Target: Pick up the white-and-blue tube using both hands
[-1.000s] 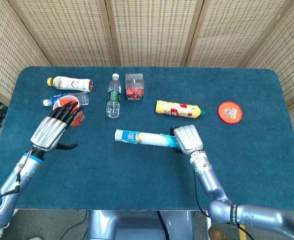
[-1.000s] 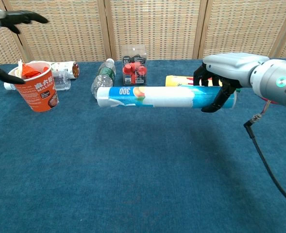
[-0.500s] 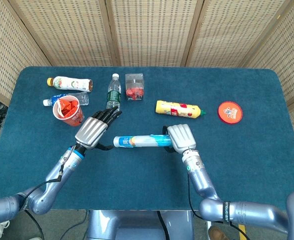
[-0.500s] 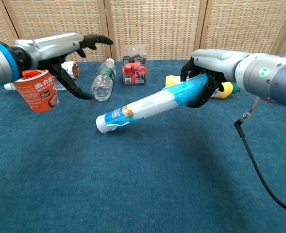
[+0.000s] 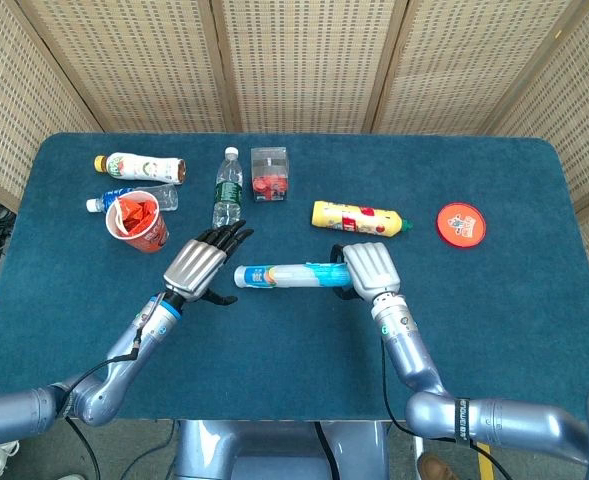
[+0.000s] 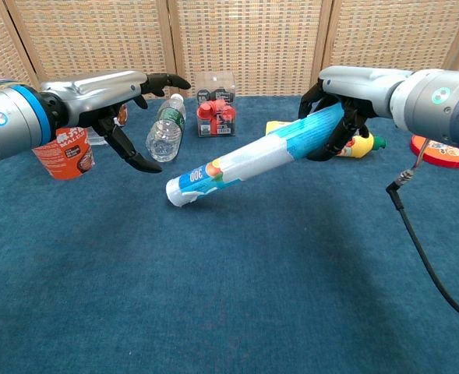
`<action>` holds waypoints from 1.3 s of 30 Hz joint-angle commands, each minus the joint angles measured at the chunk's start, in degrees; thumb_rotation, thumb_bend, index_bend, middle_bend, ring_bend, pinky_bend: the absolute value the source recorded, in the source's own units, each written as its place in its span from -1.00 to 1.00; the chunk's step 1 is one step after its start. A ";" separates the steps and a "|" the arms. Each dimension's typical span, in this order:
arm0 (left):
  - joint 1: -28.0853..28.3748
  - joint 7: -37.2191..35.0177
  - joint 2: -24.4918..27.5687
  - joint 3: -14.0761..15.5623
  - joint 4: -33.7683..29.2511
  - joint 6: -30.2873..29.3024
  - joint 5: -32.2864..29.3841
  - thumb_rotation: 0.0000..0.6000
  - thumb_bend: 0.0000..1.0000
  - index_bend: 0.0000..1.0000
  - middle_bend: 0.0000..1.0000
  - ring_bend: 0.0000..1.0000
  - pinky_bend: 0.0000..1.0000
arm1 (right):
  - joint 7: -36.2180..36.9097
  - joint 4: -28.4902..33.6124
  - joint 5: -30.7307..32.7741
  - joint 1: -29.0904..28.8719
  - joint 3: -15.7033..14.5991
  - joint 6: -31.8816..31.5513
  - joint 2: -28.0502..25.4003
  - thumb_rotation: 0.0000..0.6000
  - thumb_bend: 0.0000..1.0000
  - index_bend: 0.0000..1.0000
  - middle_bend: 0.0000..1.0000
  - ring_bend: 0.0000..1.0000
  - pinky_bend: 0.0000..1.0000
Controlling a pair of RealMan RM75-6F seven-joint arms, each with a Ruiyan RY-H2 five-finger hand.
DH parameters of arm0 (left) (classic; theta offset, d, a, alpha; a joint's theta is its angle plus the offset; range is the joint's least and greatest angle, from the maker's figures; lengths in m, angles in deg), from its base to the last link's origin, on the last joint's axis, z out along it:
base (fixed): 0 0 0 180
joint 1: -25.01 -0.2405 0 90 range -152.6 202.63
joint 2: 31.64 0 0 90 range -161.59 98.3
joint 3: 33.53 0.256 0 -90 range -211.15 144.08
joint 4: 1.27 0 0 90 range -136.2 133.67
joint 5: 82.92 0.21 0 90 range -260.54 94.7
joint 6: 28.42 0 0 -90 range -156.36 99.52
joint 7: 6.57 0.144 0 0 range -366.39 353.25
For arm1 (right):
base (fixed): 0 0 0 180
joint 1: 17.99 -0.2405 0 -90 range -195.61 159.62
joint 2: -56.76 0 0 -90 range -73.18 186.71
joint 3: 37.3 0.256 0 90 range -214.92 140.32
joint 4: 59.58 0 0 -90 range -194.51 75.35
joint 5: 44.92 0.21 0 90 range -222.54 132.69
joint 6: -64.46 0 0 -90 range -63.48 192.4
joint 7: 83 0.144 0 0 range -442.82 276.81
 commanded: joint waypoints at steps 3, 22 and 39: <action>0.56 -2.53 -2.04 0.03 1.48 0.23 -0.50 1.00 -1.00 -0.90 -1.00 -0.80 -0.65 | 4.16 1.20 2.13 0.53 0.55 1.76 -1.21 1.00 0.34 0.47 0.34 0.43 0.52; 6.48 -6.25 -18.00 -1.30 17.00 4.27 -4.59 1.00 -0.97 -0.69 -0.73 -0.52 -0.49 | 12.26 2.31 3.04 0.62 0.38 5.20 -4.62 1.00 0.35 0.47 0.34 0.43 0.51; 8.86 -8.14 -23.75 -2.26 24.43 4.37 -3.90 1.00 0.28 0.12 0.14 0.21 0.20 | 15.67 3.25 2.78 0.23 -0.50 5.59 -7.49 1.00 0.36 0.47 0.34 0.43 0.52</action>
